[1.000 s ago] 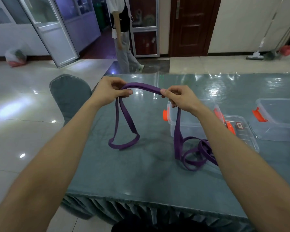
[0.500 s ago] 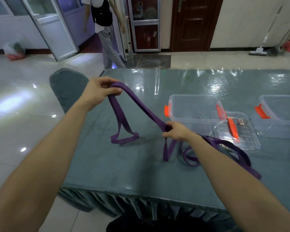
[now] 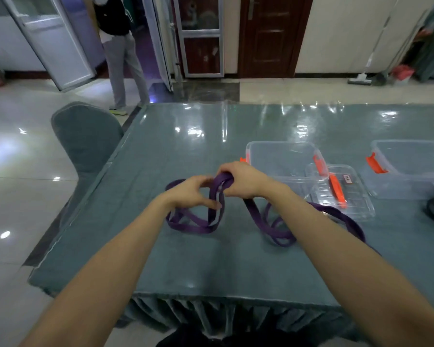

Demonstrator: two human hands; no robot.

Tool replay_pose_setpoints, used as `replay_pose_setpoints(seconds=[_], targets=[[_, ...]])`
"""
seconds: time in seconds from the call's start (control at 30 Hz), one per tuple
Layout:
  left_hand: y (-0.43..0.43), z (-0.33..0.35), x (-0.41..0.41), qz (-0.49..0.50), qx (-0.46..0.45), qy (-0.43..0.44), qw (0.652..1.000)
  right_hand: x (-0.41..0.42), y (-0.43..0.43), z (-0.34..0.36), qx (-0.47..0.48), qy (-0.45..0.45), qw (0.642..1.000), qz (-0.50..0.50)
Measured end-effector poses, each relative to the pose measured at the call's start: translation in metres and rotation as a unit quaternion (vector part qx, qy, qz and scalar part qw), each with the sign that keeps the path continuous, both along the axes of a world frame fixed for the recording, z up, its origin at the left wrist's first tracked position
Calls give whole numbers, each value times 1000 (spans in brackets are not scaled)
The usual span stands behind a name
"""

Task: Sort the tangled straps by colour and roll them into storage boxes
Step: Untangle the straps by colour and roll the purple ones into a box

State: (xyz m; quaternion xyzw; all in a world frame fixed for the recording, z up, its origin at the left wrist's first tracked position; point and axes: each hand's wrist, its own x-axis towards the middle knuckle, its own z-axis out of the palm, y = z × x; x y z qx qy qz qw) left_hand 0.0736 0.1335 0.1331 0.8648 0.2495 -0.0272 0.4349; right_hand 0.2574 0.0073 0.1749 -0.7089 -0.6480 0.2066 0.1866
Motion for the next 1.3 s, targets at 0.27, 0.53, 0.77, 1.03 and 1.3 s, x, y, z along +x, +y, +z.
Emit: replay_pose_setpoints(seconds=[0.27, 0.53, 0.77, 1.03, 1.3], targets=[[40, 34, -32, 7, -61, -116, 991, 41, -59, -57, -121, 13, 981, -149], [69, -4, -84, 160, 52, -57, 984, 29, -75, -90, -59, 238, 943, -226], [24, -49, -36, -14, 98, 162, 982, 49, -75, -22, -59, 282, 950, -120], [-43, 0, 89, -37, -150, -94, 983, 96, -75, 32, -13, 225, 967, -118], [-38, 27, 142, 4, 72, -175, 982, 161, -99, 26, 63, 365, 913, -168]])
